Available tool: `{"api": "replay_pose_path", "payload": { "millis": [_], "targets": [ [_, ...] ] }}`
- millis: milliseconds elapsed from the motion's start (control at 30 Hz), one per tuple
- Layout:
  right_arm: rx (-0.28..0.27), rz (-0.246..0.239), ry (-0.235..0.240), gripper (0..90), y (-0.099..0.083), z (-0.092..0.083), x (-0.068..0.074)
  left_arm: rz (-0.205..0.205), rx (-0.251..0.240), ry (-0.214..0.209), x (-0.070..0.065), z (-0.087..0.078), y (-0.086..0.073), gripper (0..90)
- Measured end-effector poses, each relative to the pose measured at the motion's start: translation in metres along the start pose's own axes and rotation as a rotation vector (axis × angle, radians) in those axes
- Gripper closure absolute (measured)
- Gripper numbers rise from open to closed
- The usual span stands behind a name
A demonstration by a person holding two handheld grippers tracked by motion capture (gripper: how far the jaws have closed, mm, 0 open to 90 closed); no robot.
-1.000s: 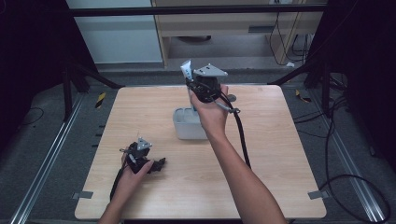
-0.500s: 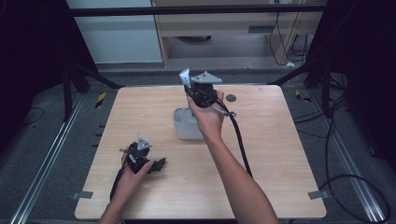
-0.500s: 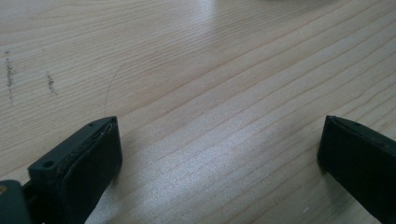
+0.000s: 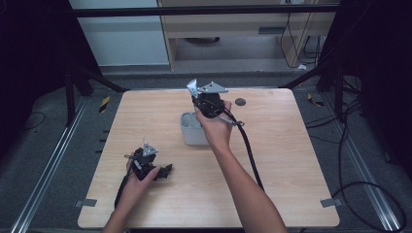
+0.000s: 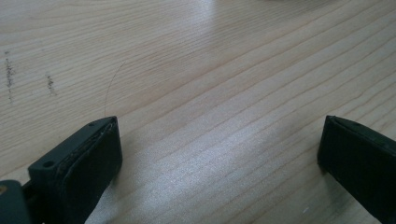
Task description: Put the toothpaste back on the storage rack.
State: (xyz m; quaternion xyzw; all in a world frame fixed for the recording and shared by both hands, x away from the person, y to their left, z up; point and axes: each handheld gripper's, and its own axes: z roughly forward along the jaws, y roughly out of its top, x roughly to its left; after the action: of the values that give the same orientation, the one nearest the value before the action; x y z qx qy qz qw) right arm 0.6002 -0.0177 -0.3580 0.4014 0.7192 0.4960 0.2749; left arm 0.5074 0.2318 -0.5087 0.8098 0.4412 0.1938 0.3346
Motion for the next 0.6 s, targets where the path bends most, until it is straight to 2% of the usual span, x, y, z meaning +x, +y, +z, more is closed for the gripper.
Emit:
{"api": "replay_pose_path", "payload": {
  "millis": [200, 600],
  "targets": [
    [0.026, -0.011, 0.000, 78.8, -0.0052, 0.0017, 0.0040, 0.006, 0.005, -0.001, 0.0001, 0.0000, 0.0004, 0.0],
    [0.037, -0.018, -0.002, 78.9, -0.0091, 0.0011, 0.0061, -0.001, -0.002, -0.003, -0.0009, 0.0012, 0.0010, 0.0]
  ]
}}
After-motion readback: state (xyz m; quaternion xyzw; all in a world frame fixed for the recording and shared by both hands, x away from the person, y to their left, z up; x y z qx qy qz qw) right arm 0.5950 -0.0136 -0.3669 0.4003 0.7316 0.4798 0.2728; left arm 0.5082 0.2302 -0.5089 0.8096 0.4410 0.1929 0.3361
